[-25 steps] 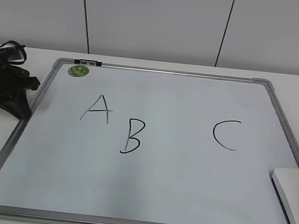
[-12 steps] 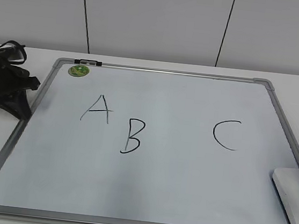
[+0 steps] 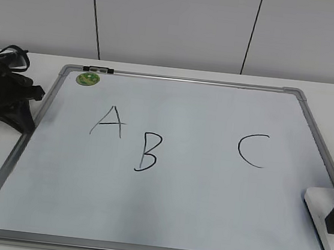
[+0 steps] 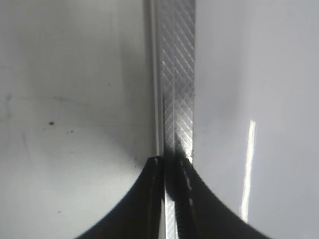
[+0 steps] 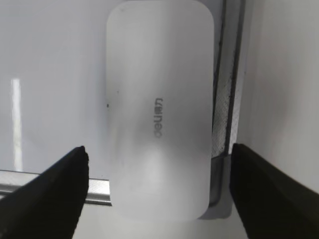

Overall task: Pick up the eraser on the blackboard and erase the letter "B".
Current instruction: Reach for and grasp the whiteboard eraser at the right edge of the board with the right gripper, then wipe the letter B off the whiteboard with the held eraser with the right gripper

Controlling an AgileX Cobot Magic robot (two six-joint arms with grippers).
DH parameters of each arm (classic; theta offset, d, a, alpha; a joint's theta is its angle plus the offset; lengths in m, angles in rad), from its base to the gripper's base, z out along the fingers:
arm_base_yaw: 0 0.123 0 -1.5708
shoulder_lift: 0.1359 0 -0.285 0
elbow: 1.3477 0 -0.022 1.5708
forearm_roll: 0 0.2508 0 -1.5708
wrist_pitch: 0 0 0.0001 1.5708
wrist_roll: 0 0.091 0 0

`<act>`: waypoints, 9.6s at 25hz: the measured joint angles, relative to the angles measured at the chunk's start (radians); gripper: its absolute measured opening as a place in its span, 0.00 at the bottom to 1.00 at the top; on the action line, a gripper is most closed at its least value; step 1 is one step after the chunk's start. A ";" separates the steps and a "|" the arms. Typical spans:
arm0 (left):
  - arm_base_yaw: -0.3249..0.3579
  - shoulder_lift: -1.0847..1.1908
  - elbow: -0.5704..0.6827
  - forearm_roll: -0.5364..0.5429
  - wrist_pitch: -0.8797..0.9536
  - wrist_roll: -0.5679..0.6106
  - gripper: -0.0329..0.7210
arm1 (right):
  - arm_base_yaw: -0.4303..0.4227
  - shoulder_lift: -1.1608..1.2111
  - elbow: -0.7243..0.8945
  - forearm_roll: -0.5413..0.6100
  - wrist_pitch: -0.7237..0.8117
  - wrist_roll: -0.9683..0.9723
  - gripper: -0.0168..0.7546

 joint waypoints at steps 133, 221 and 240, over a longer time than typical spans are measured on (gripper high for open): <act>0.000 0.000 -0.002 -0.002 0.012 0.000 0.08 | 0.569 0.998 -1.377 -0.184 0.526 -0.109 0.72; 0.000 0.000 -0.002 -0.002 0.016 0.000 0.09 | 0.789 0.879 -1.142 -0.185 0.429 -0.072 0.71; 0.000 0.000 -0.002 -0.002 0.016 0.000 0.09 | 0.744 0.881 -1.142 -0.298 0.403 -0.005 0.71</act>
